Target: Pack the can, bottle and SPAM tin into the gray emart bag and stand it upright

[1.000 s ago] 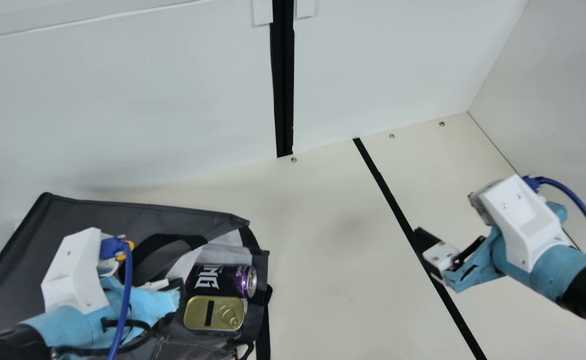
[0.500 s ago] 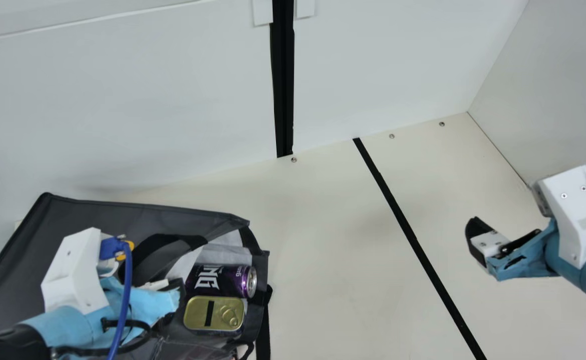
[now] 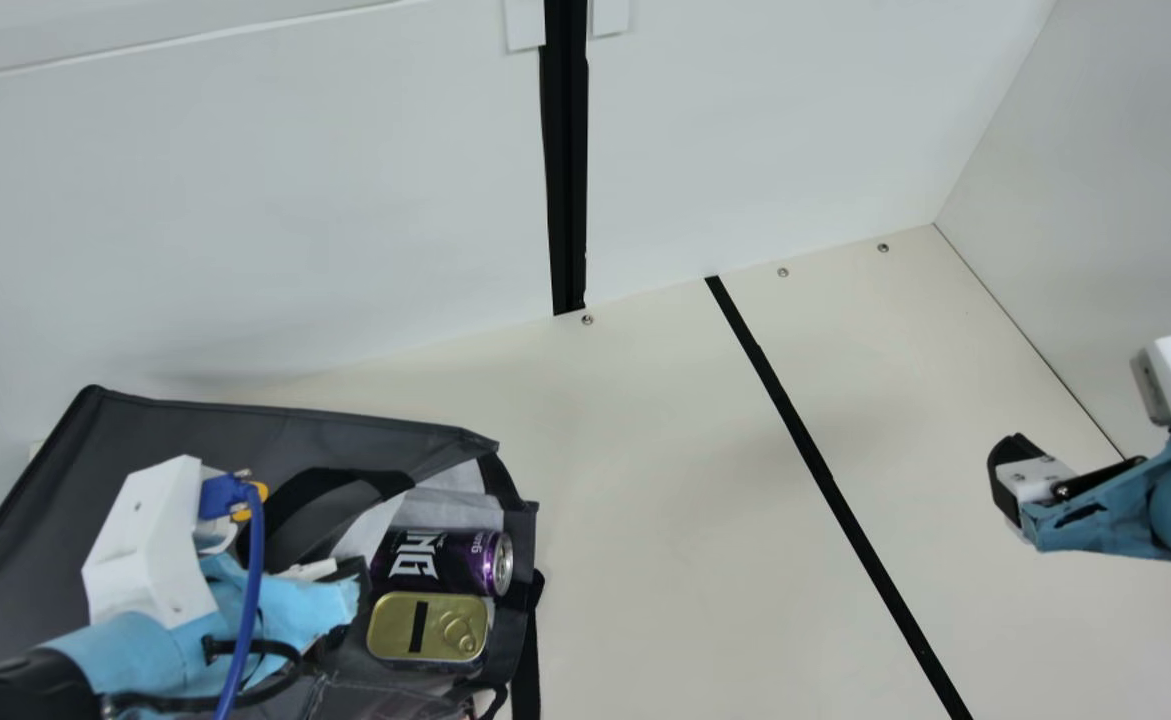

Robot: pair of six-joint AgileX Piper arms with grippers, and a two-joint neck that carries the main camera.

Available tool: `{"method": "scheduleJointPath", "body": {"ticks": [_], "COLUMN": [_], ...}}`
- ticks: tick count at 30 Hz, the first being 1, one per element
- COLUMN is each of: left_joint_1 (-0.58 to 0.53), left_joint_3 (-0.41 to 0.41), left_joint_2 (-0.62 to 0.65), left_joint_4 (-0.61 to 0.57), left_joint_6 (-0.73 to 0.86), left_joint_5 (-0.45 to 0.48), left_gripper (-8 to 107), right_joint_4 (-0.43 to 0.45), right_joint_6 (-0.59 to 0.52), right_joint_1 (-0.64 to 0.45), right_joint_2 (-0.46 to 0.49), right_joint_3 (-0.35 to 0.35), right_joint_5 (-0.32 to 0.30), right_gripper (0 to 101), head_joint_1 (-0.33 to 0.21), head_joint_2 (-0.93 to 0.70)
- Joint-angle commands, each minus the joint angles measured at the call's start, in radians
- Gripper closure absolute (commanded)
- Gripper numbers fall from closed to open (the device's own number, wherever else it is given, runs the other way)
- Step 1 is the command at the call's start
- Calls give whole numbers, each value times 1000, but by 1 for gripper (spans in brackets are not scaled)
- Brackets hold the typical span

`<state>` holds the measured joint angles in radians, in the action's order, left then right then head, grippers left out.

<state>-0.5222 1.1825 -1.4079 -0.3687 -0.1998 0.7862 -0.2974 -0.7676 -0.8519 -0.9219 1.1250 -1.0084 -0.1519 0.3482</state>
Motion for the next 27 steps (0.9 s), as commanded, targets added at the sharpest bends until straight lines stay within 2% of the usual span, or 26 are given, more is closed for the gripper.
{"method": "scheduleJointPath", "body": {"ticks": [1,14,25,27], "left_joint_1": [0,0,0,0], "left_joint_3": [0,0,0,0], "left_joint_2": [0,0,0,0], "left_joint_4": [0,0,0,0], "left_joint_6": [0,0,0,0], "left_joint_5": [0,0,0,0], "left_gripper": [107,107,107,107], "right_joint_4": [41,167,206,209], "right_joint_6": [72,309,416,431], "right_joint_1": [15,120,173,180], "right_joint_2": [0,-6,-25,-29], "right_joint_3": [19,147,247,251], "right_joint_5": [-15,-128,-212,-212], "right_gripper": [6,6,6,6], "head_joint_1": [-23,-23,-23,-23], "head_joint_2": [1,1,1,1]}}
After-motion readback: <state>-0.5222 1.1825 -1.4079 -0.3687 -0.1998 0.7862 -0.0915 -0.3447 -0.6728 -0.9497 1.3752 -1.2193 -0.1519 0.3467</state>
